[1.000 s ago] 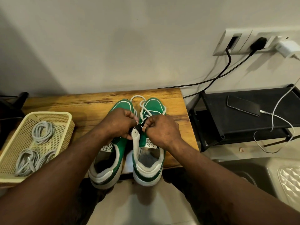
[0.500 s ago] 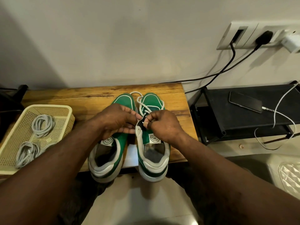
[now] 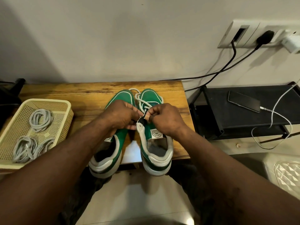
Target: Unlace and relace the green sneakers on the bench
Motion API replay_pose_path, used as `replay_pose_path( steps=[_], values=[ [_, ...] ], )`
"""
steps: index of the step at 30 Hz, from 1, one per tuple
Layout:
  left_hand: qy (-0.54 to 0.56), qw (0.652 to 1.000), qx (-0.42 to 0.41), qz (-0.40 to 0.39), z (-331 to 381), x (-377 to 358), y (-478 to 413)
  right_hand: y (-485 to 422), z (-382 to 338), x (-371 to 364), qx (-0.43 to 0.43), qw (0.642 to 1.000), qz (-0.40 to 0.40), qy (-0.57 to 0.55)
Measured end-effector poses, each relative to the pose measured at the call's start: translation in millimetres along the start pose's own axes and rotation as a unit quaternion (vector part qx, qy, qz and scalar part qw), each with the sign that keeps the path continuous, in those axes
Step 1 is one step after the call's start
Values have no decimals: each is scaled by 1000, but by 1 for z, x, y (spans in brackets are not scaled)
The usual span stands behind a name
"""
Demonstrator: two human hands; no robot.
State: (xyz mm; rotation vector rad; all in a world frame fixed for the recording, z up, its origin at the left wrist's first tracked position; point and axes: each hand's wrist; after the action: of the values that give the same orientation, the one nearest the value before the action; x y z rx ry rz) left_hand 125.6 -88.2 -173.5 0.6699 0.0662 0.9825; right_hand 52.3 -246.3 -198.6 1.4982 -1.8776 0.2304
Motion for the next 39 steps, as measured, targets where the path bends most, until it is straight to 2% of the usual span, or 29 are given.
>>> replay_pose_path(
  steps=[2,5,8,10,12,14,20,23,24,27,30,39],
  values=[
    [-39,999,-17,16,3,-4,1,-2,-6,15,19,998,-33,59],
    [-88,995,-34,38,5,-9,1,1,-9,34,64,988,-32,139],
    [-130,990,-45,34,9,-9,2,8,-2,50,60,992,-25,104],
    [-160,985,-56,21,13,-10,5,10,1,57,59,996,12,67],
    [-204,977,-60,-12,17,-13,8,11,0,62,31,997,62,-15],
    [-227,972,-53,-43,18,-14,10,12,-1,65,7,996,76,-36],
    [-239,968,-67,-41,19,-12,12,23,-8,63,-3,1000,4,26],
    [-255,964,-76,-31,19,-13,11,24,-9,54,-17,989,-19,143],
    [-255,963,-77,-29,19,-13,11,23,-9,53,-30,989,-25,145],
    [-249,966,-64,-28,20,-10,10,16,3,62,-118,992,-34,-29],
    [-219,974,-34,-39,19,-5,10,12,19,73,-191,965,-67,-169],
    [-180,983,1,-31,16,-2,7,1,36,78,-230,927,-150,-257]
  ],
)
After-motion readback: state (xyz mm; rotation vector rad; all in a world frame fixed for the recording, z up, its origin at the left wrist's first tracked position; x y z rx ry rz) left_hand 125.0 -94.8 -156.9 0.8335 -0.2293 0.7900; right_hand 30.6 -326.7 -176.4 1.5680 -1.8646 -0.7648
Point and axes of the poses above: each hand's wrist, its own y-axis away from the middle knuckle, its own x-axis out of the back of the hand, z = x × y, and after that the axes turned 2 degrees about -x, right-handed
